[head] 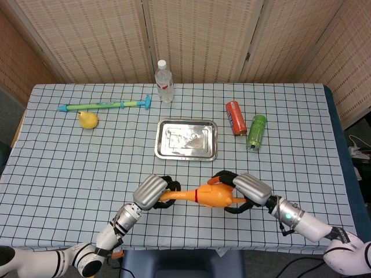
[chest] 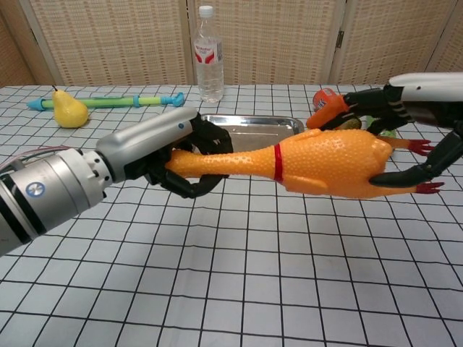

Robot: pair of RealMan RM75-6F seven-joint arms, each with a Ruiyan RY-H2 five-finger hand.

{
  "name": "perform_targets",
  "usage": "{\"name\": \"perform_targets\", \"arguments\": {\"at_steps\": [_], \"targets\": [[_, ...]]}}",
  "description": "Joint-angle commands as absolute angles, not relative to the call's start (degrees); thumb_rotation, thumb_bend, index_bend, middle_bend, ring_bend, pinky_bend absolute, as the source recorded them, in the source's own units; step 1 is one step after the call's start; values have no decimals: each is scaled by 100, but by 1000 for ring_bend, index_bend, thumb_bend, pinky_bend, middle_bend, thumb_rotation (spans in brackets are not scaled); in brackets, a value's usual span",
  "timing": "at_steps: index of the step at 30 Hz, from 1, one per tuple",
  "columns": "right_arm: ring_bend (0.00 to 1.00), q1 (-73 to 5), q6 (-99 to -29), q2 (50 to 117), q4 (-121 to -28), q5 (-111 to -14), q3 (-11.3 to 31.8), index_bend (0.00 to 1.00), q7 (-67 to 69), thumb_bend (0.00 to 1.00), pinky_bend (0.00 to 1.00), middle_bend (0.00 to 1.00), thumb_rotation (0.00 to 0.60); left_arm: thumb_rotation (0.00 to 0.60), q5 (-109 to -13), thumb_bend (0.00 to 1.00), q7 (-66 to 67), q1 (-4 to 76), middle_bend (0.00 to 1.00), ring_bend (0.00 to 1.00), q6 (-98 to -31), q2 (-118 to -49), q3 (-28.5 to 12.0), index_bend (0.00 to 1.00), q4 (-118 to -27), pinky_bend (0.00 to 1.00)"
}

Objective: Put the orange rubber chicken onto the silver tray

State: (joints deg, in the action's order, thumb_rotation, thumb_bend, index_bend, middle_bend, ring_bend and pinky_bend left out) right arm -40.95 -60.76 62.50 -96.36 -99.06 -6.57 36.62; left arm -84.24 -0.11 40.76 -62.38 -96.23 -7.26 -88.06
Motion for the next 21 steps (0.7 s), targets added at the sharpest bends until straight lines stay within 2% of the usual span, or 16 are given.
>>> {"name": "perform_targets", "arguments": {"at_steps": [1, 6, 11, 21], "targets": [[0, -3838, -6391, 5949, -9795, -9888, -674, 0, 3406, 214, 0, 0, 600, 600, -8418, 804, -84, 4068, 640, 473, -6261, -9588, -757, 861, -8743, 670], [0, -3544, -6878, 5619, -9846, -10011, -737, 0, 3567, 208, 0, 0, 600, 600, -8403, 804, -253, 4069, 640, 473, -6260, -9512, -796, 861, -8579, 670], [0, -2970, -7616, 5464, -9697, -10055, -837, 0, 3510, 206, 0, 0, 600, 600, -8398, 803, -575, 4178, 648, 479, -6165, -9612, -884, 861, -8007, 670], [0, -2005, -8453, 5578, -8933, -10000, -1078, 0, 3837, 206, 0, 0, 600, 600, -7935, 803, -1307, 4717, 648, 479, -5511, -9844, -1443, 861, -6693, 671]]}}
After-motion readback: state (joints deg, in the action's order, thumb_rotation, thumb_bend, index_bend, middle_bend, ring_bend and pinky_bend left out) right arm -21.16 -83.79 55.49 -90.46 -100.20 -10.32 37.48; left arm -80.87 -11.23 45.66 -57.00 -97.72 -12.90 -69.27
